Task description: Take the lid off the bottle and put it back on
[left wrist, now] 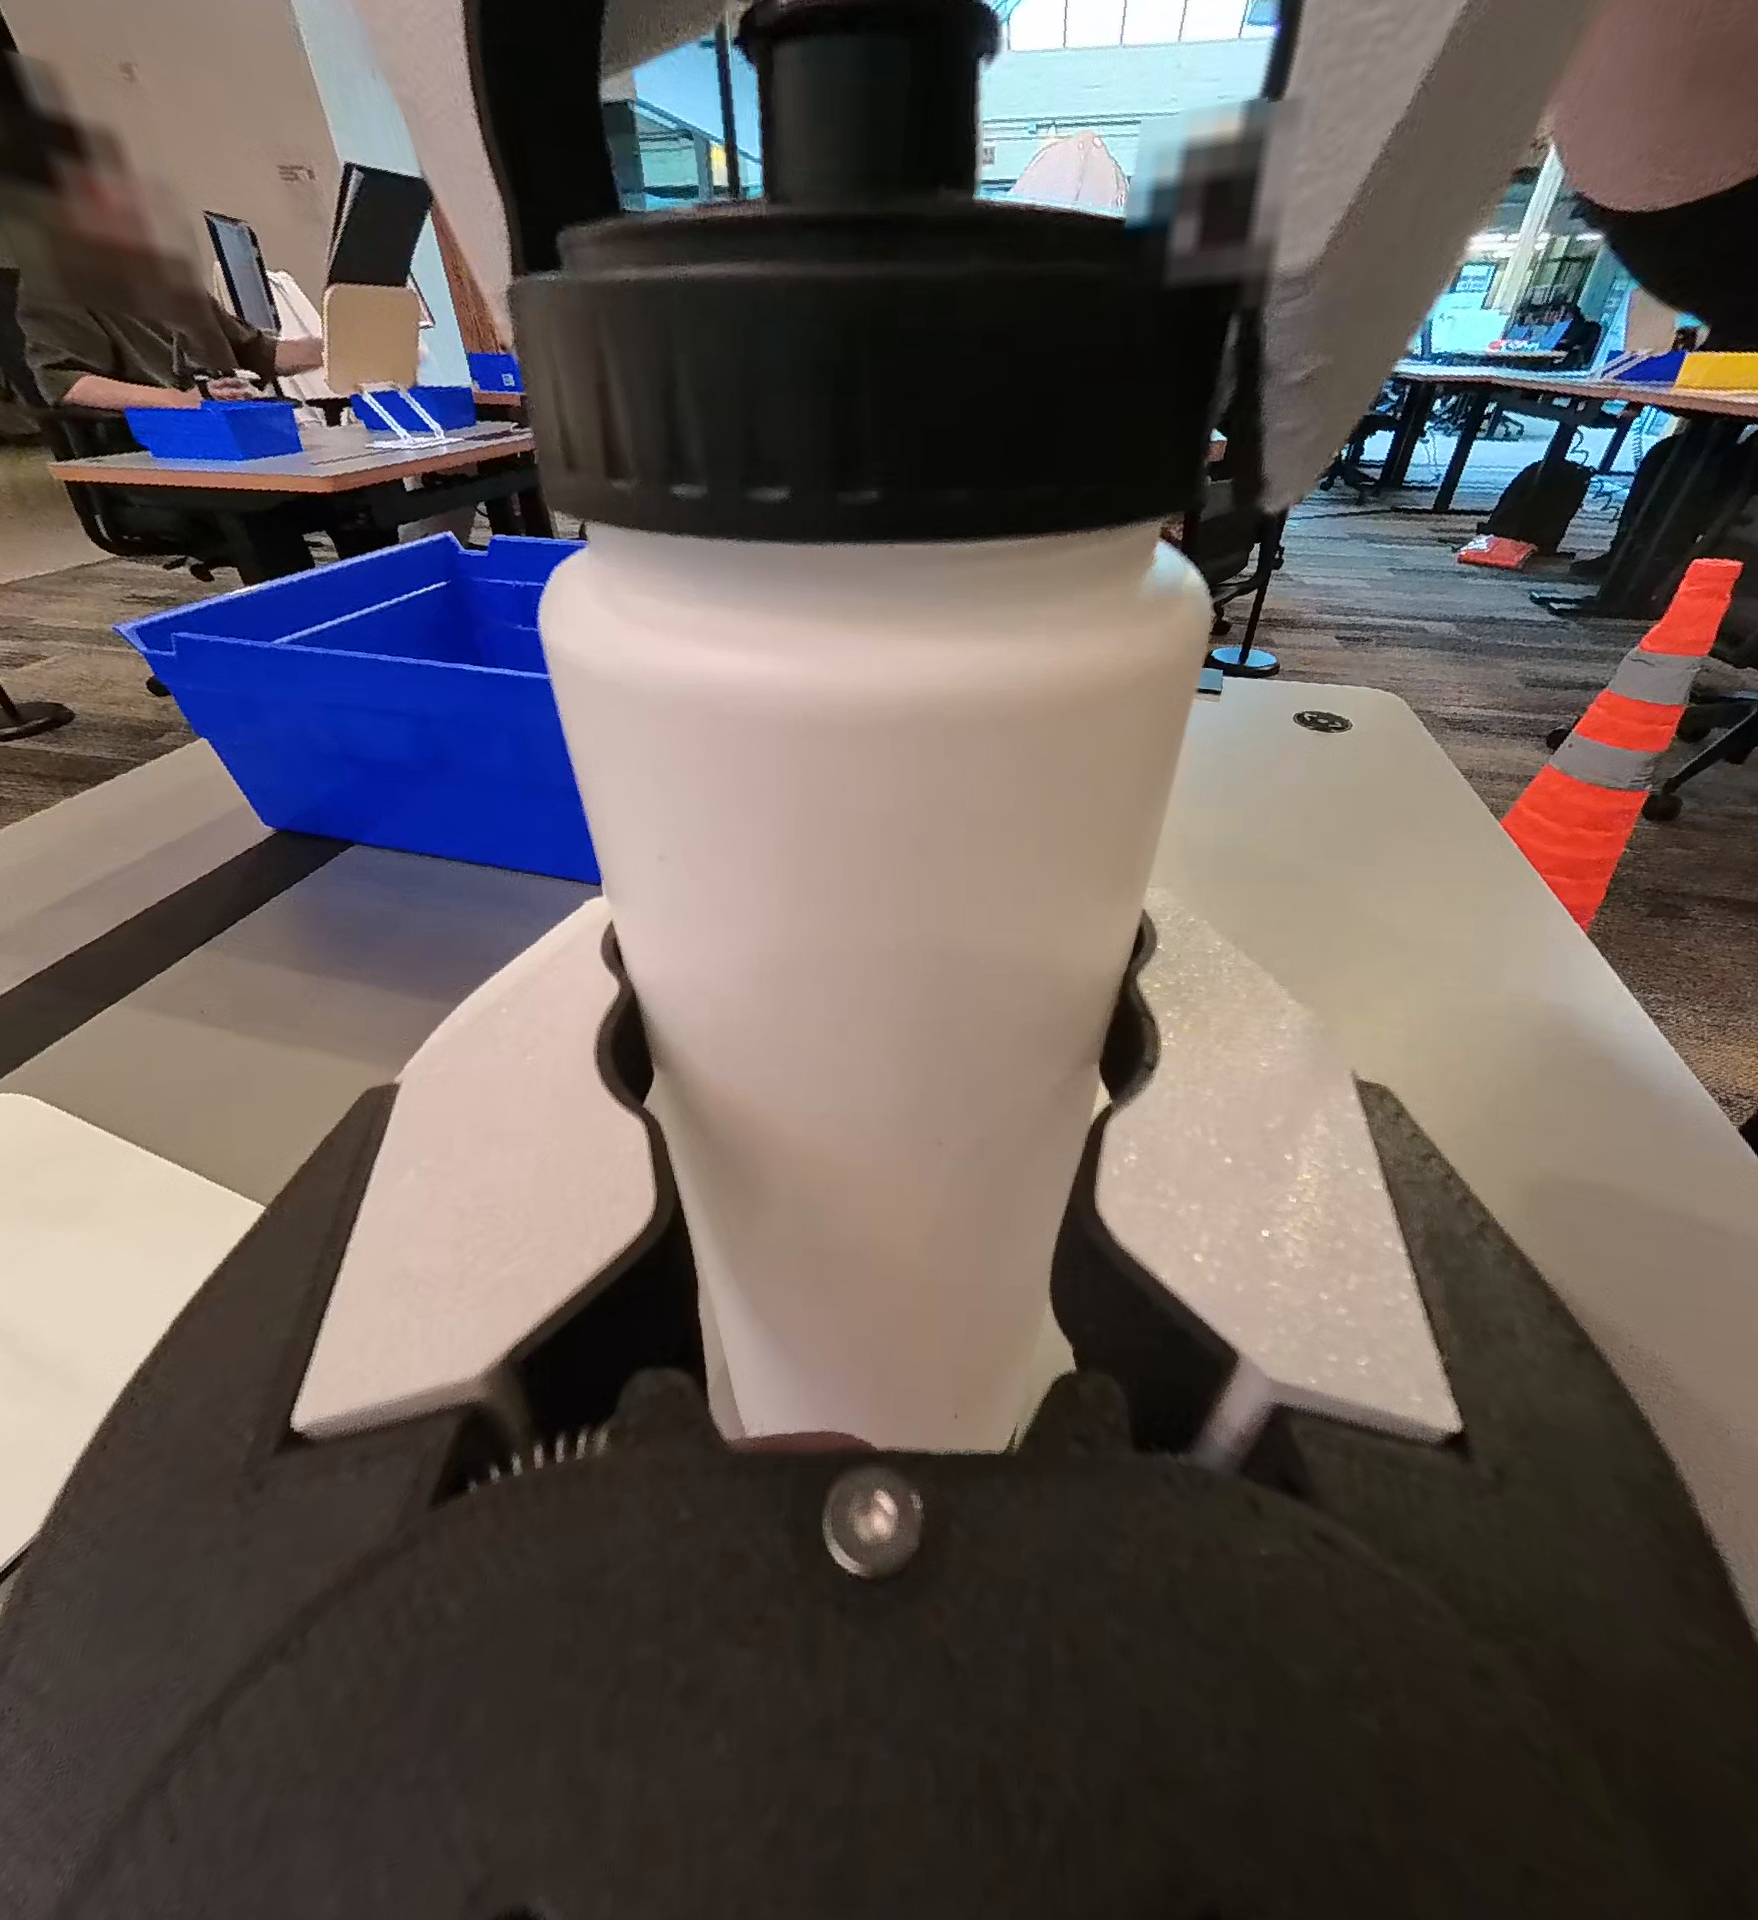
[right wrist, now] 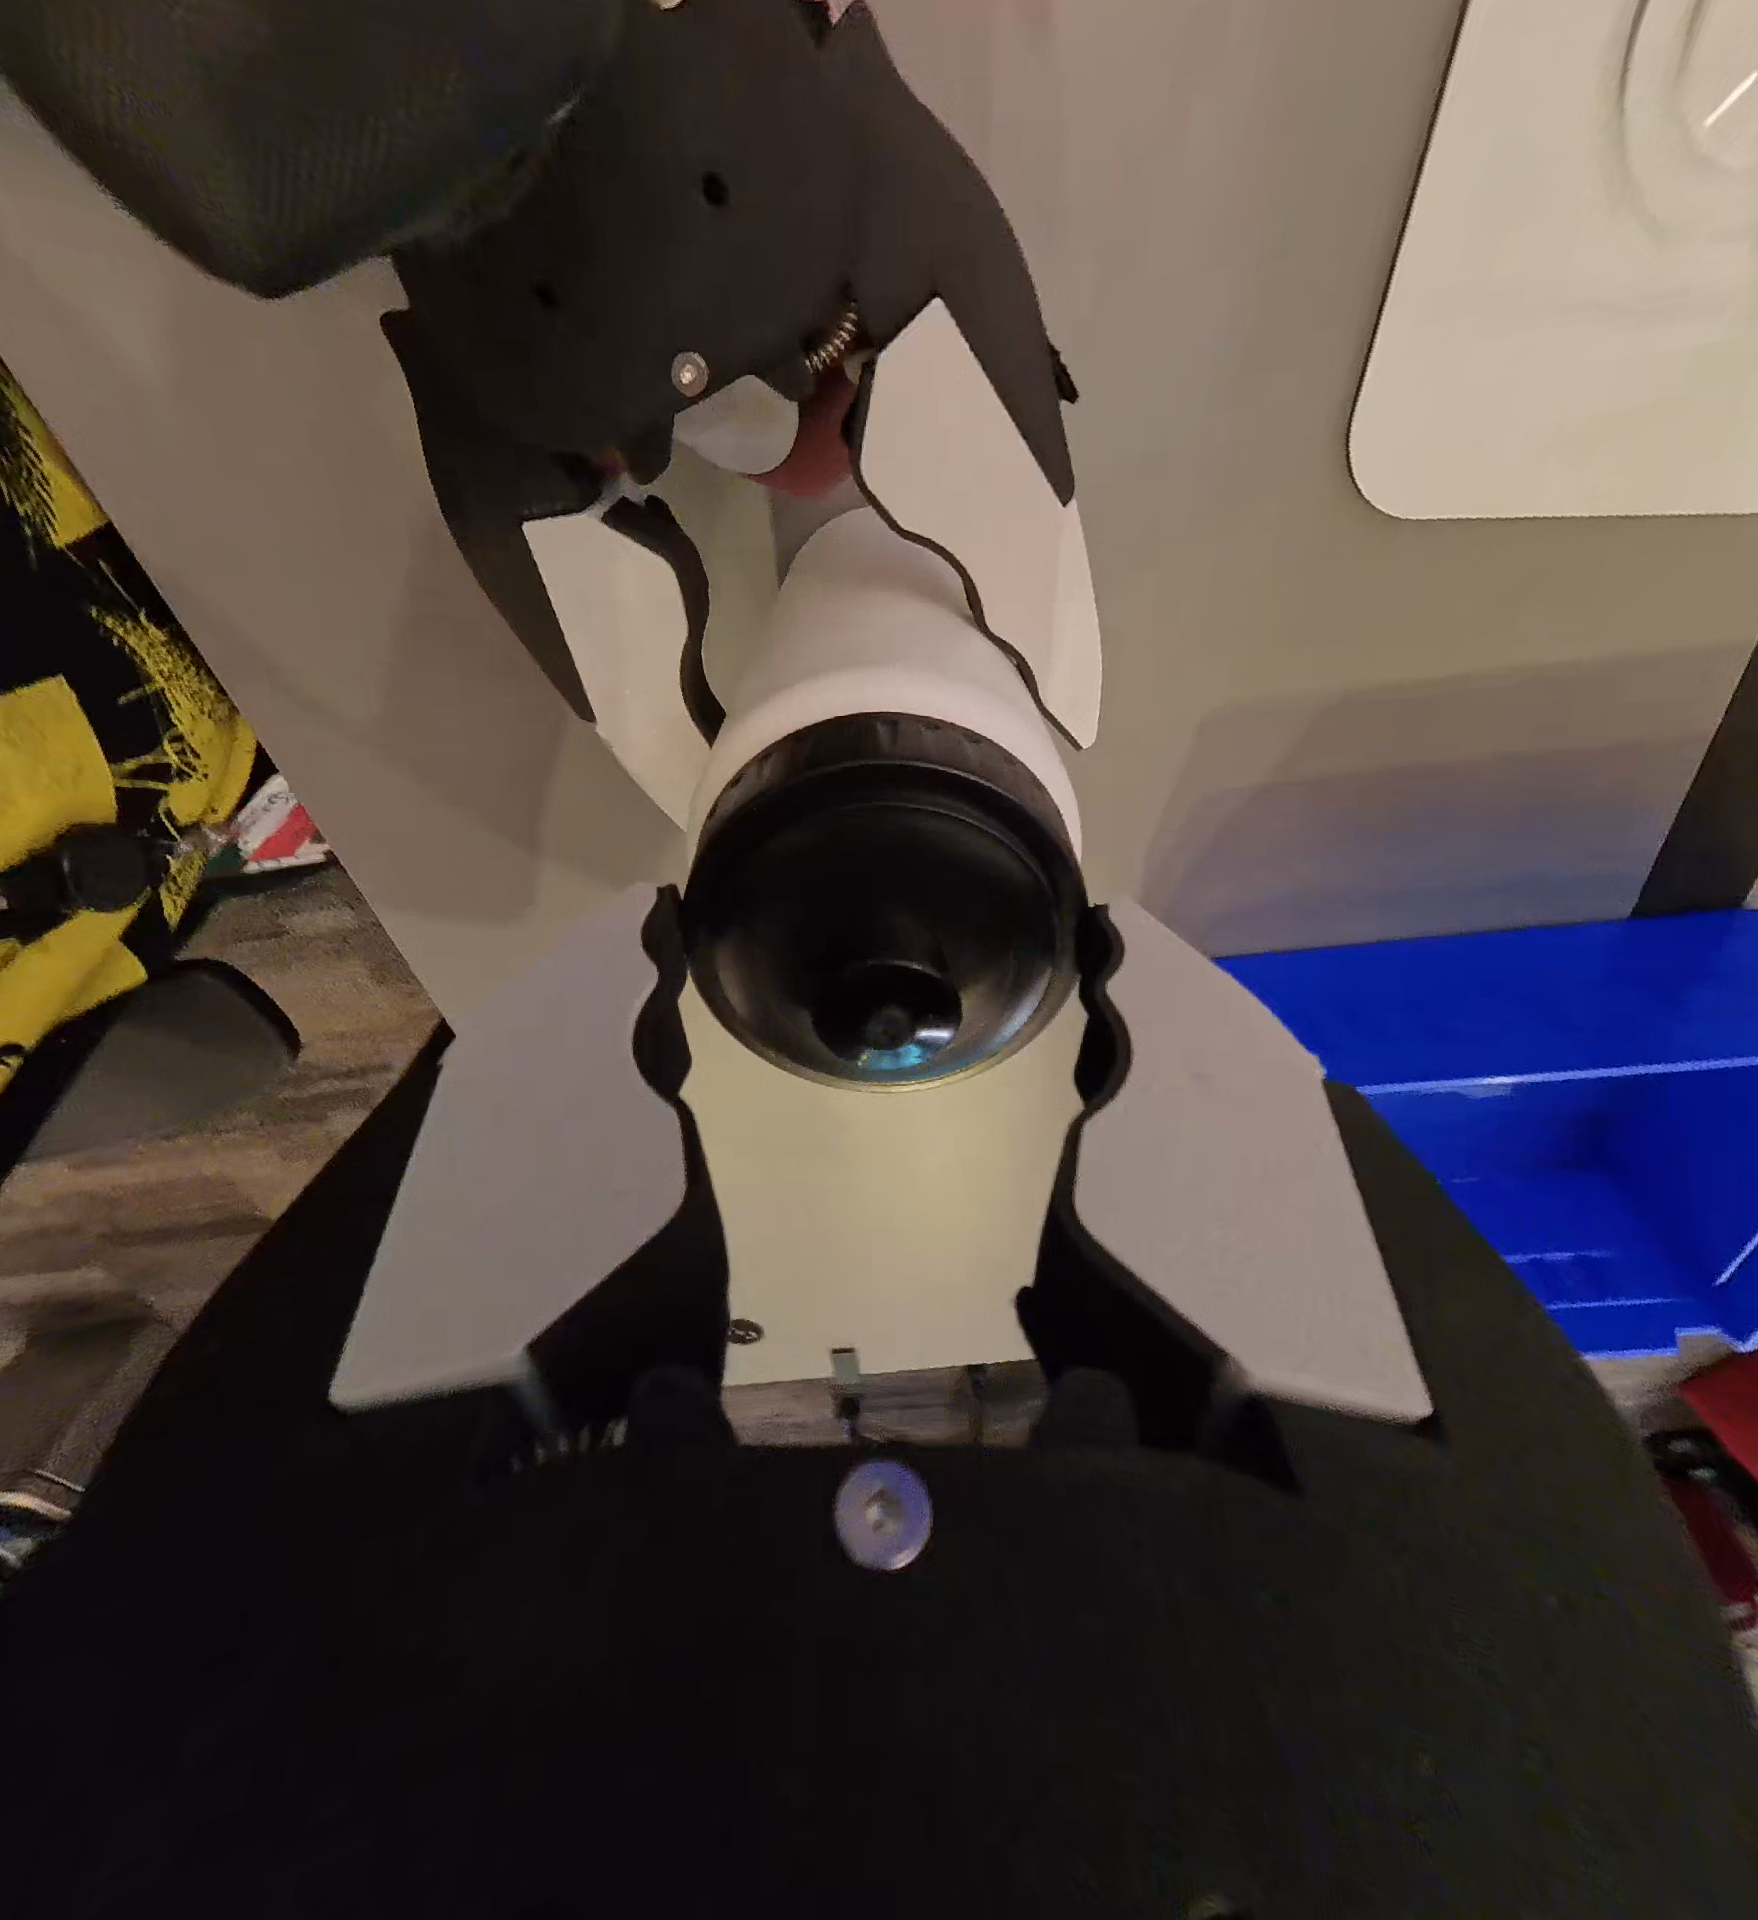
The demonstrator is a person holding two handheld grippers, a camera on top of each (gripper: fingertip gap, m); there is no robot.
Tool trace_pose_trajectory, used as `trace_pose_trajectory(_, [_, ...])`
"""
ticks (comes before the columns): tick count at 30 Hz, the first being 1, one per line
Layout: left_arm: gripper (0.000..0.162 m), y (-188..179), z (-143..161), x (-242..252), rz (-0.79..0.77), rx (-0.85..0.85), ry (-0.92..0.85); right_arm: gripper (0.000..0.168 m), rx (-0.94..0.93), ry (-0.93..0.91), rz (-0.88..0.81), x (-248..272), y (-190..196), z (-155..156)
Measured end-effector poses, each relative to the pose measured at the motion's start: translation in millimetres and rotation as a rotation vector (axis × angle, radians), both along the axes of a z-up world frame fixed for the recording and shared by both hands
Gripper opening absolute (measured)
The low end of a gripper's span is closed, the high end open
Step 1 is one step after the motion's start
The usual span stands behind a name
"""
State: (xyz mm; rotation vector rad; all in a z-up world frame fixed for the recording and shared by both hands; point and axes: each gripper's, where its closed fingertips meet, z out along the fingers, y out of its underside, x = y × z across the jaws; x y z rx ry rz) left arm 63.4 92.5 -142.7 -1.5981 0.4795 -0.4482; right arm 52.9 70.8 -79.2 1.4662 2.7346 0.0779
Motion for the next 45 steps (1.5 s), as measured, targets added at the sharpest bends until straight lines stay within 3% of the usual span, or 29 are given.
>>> trace_pose_trajectory(1, [0.086, -0.2, 0.0, -0.1, -0.001, 0.001, 0.000, 0.074, -0.003, 0.000, 0.041, -0.2, 0.8, 0.3])
trace_pose_trajectory(3, [0.086, -0.4, 0.0, -0.3, -0.001, 0.001, -0.001, 0.092, 0.020, 0.021, 0.154, -2.8, 5.1, 2.2])
trace_pose_trajectory(5, [0.086, -0.3, 0.1, -0.2, -0.002, 0.001, -0.002, 0.095, 0.048, 0.020, 0.255, -2.5, 7.2, 4.1])
trace_pose_trajectory(9, [0.086, -0.3, 0.0, -0.2, -0.002, 0.002, -0.001, 0.074, 0.068, -0.008, 0.387, -2.2, 2.0, -0.3])
trace_pose_trajectory(12, [0.086, -0.8, 0.0, -0.7, -0.002, 0.002, -0.002, 0.074, 0.063, -0.008, 0.324, -2.3, 0.8, -1.1])
trace_pose_trajectory(16, [0.086, -0.3, 0.0, -0.3, 0.000, 0.000, -0.001, 0.074, 0.001, -0.002, -0.010, -1.5, -0.7, -0.9])
trace_pose_trajectory(18, [0.086, 0.1, 0.0, 0.8, 0.000, 0.000, 0.001, 0.075, 0.005, 0.014, -0.071, 0.0, 0.1, -1.5])
trace_pose_trajectory(21, [0.086, -0.5, 0.0, 1.0, -0.003, 0.001, 0.001, 0.074, 0.011, 0.002, 0.018, 2.4, 2.3, -0.2])
trace_pose_trajectory(23, [0.086, -0.7, -0.1, 0.7, -0.001, 0.001, 0.001, 0.094, 0.043, 0.026, 0.126, -0.4, 7.2, 2.9])
trace_pose_trajectory(24, [0.086, -0.7, -0.1, 0.7, -0.001, 0.001, 0.001, 0.096, 0.057, 0.036, 0.197, -1.1, 8.1, 4.7])
trace_pose_trajectory(26, [0.086, -0.6, -0.1, 0.9, -0.003, 0.002, 0.000, 0.094, 0.063, 0.041, 0.312, -2.0, 6.5, 5.9])
trace_pose_trajectory(29, [0.086, -0.3, 0.0, 1.2, -0.004, 0.003, -0.002, 0.076, 0.053, 0.006, 0.390, -1.5, 4.7, 2.3])
trace_pose_trajectory(32, [0.086, -0.6, 0.0, 1.0, -0.005, 0.003, -0.001, 0.074, 0.031, -0.023, 0.323, 0.4, 3.4, -0.6])
trace_pose_trajectory(35, [0.086, -0.5, 0.0, 0.6, -0.002, 0.003, -0.002, 0.074, -0.017, -0.046, 0.025, 1.7, 1.0, -1.2])
trace_pose_trajectory(37, [0.086, -0.6, 0.0, 0.9, -0.002, 0.003, 0.000, 0.074, -0.019, -0.022, -0.073, 1.9, 0.1, -2.2])
trace_pose_trajectory(40, [0.086, -0.5, 0.0, 1.8, -0.003, 0.002, 0.005, 0.074, -0.009, -0.024, -0.020, 4.5, 2.8, -1.3])
trace_pose_trajectory(42, [0.086, -1.1, 0.0, 0.9, -0.004, 0.004, 0.002, 0.091, 0.019, -0.009, 0.070, 2.8, 8.7, 0.8])
trace_pose_trajectory(45, [0.086, -0.9, -0.1, 1.1, -0.004, 0.003, 0.002, 0.093, 0.043, 0.029, 0.234, -3.1, 8.0, 4.8])
